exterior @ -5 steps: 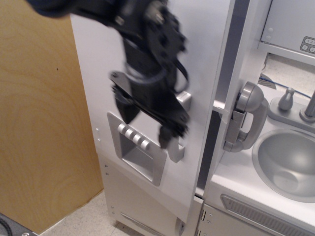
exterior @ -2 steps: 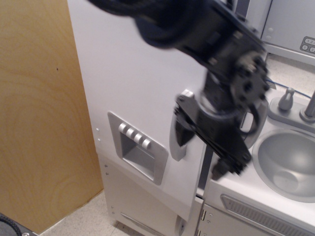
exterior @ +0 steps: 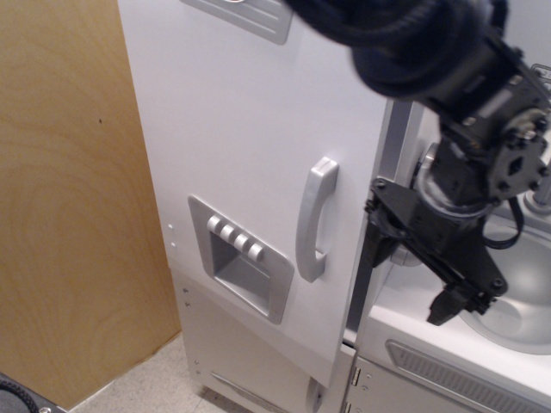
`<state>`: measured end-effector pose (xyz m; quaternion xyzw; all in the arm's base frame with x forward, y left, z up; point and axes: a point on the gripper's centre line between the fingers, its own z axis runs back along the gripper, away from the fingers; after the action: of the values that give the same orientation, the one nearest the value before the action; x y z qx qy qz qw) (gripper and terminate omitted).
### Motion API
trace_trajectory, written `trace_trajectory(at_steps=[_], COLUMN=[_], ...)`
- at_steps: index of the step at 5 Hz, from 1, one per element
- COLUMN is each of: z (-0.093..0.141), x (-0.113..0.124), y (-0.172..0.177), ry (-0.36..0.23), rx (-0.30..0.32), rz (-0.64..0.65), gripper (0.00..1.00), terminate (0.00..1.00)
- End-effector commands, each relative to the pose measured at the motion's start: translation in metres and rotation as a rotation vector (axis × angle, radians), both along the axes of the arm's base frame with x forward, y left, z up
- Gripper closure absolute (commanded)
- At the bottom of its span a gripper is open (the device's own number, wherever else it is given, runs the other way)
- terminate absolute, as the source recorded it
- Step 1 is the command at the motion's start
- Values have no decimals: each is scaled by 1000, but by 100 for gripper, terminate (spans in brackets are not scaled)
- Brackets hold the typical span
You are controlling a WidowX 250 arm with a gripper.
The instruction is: Open fridge
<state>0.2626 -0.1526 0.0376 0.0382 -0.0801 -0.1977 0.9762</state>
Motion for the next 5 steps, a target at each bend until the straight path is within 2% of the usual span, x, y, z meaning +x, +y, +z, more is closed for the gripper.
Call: trace_trajectory(at_steps=[1, 2, 3, 4, 5], z=[12, 19, 19, 14, 17], x=[34, 50, 52, 45, 33], y=[-25, -17, 3, 23, 42], ry=[-70, -85, -122, -92, -93], rx=[-46, -64, -32, 13, 35], rz=[52, 101, 136, 140, 160], gripper=[0, 0, 0, 0, 0], terminate=[0, 0, 0, 0, 0])
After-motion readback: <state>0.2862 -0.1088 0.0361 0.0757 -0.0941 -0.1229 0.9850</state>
